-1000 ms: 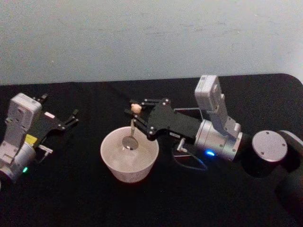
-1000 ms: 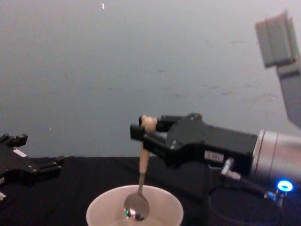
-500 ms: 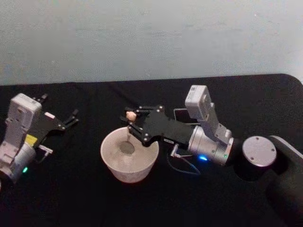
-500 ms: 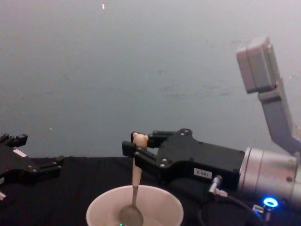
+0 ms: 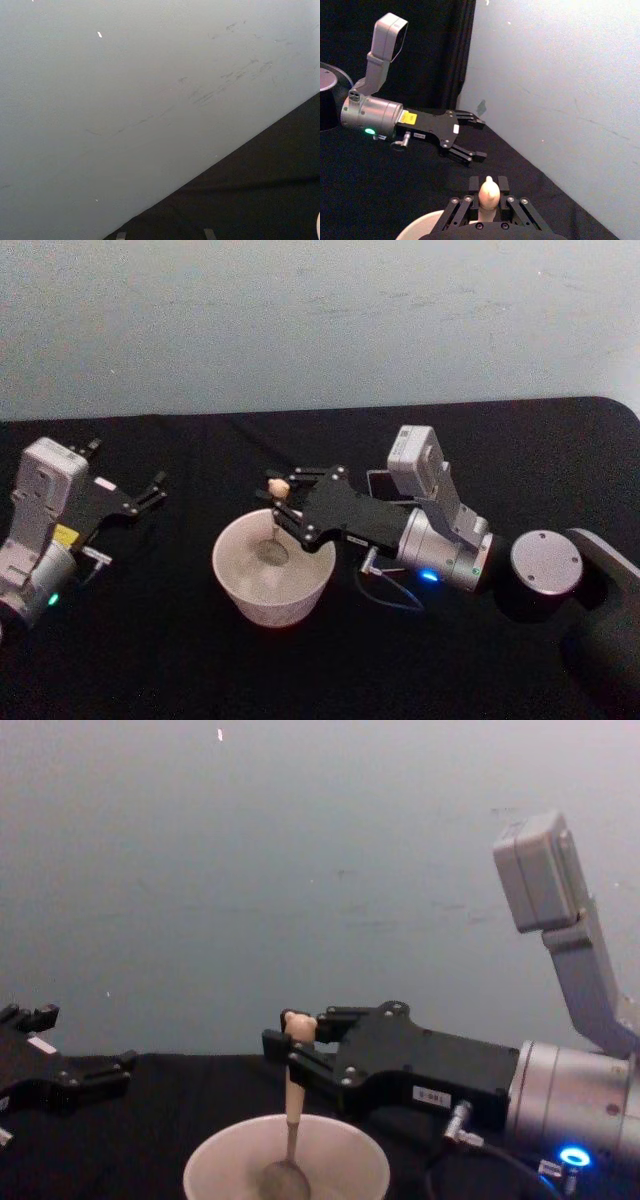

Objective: Pick up the stirring spoon with one hand, stir inside the cup, then place it back in its original position.

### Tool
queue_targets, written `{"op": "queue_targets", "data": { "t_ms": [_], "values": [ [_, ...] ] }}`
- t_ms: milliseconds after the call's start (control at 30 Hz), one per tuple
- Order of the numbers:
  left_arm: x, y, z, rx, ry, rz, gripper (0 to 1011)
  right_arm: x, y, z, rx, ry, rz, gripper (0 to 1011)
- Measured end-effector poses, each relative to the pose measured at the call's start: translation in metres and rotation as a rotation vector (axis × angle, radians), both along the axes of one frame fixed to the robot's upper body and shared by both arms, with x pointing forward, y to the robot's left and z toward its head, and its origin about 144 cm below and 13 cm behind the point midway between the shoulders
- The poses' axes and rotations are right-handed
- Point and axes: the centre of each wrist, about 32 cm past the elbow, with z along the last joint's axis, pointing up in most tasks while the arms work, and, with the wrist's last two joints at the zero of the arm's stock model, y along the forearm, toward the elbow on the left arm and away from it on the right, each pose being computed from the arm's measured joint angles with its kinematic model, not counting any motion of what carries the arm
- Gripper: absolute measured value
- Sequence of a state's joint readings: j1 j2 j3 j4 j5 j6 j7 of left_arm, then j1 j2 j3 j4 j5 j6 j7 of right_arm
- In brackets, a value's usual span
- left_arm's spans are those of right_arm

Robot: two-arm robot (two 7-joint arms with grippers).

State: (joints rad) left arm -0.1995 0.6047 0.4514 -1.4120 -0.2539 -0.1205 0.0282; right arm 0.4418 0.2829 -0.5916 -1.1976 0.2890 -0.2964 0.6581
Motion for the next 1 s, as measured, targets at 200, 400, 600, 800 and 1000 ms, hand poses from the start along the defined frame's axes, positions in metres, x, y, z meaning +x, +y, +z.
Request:
{"op": "queue_targets", "data": {
  "t_ms": [200, 400, 600, 800, 1000],
  "values": [
    [0.000, 0.000, 0.000, 0.000, 0.000, 0.000, 1001, -0.001, -0.007, 0.001, -0.005, -0.007, -0.015, 215],
    [0.000, 0.000, 0.000, 0.000, 0.000, 0.000, 1001, -0.008, -0.019, 0.003, -0.005, -0.005, -0.017, 214],
    [0.000, 0.000, 0.000, 0.000, 0.000, 0.000, 1001, -0.020, -0.029, 0.004, -0.003, 0.004, 0.005, 214],
    [0.000, 0.000, 0.000, 0.000, 0.000, 0.000, 1001, -0.029, -0.030, 0.005, 0.005, 0.015, 0.044, 214],
    [0.000, 0.000, 0.000, 0.000, 0.000, 0.000, 1001, -0.033, -0.021, 0.004, 0.010, 0.027, 0.078, 214]
  ]
}}
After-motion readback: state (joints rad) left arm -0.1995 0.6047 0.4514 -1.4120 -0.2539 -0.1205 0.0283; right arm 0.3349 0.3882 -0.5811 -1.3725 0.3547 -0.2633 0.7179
